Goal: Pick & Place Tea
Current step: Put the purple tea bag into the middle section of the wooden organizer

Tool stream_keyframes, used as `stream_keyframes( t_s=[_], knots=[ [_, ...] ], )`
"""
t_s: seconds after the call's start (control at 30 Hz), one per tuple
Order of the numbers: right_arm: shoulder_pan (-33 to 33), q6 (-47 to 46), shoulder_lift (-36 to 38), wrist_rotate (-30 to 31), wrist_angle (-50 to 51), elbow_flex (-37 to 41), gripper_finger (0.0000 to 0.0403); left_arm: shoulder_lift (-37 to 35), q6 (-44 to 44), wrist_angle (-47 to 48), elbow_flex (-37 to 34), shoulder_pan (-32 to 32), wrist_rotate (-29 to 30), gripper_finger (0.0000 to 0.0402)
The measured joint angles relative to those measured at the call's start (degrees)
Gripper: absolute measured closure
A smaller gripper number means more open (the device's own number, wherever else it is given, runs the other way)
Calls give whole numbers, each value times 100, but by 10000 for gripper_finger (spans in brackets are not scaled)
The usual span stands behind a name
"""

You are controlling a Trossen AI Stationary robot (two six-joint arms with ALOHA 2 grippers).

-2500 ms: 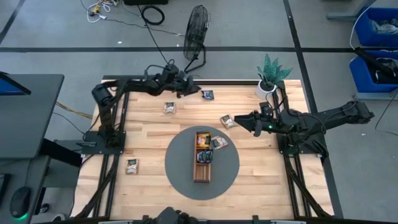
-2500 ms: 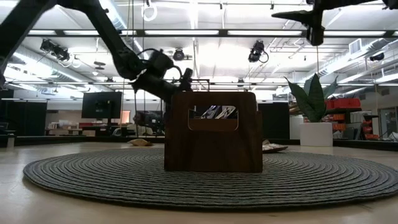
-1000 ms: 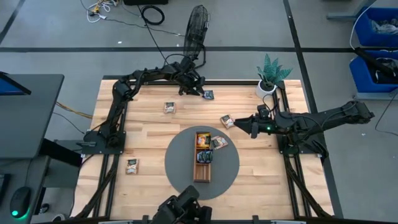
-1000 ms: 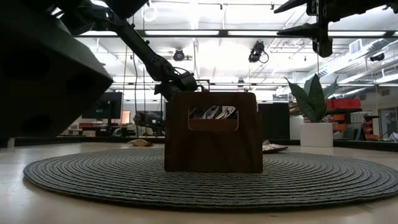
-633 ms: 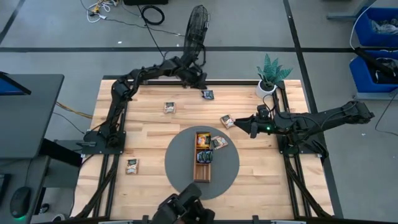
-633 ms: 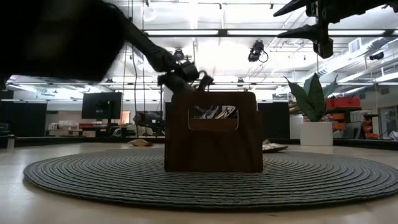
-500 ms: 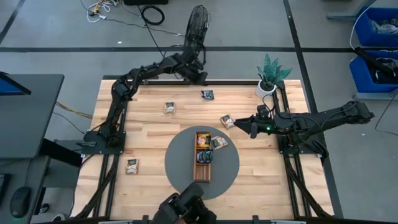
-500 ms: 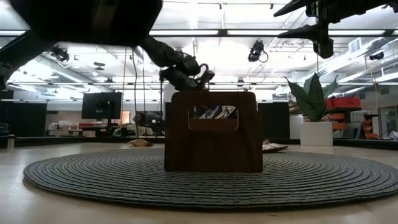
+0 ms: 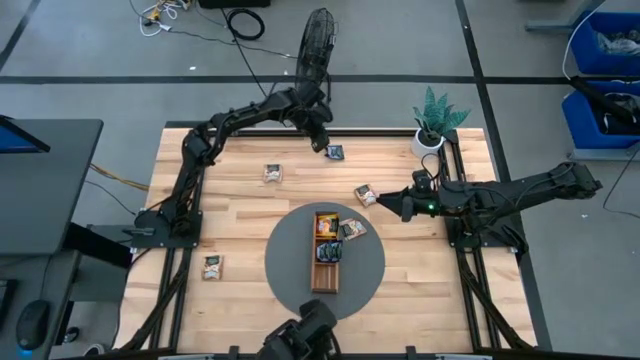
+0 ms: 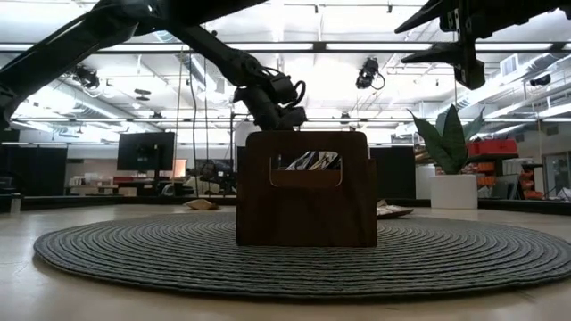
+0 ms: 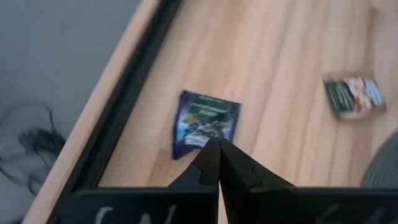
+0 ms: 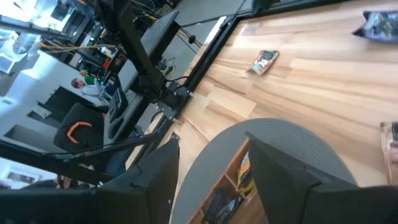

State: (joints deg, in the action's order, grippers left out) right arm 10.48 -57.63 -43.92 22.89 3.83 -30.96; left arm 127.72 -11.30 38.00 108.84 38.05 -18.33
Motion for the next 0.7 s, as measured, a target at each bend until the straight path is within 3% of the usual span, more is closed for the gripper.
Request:
stream_keyframes(
  t_s=[0.27, 0.37, 0.57, 0.7],
  knots=[
    [0, -266, 0, 14, 51, 0, 202, 56, -1082, -179, 2, -336, -179, 400],
    [0, -339, 0, 63, 53, 0, 202, 148, -1283, -35, 0, -436, 112, 400],
    [-2, -336, -2, 97, 115, 0, 202, 175, -143, -307, -14, -578, 580, 400],
    [-2, -316, -2, 169, 191, 0, 202, 175, 1860, -648, -26, -619, 999, 400]
  ],
)
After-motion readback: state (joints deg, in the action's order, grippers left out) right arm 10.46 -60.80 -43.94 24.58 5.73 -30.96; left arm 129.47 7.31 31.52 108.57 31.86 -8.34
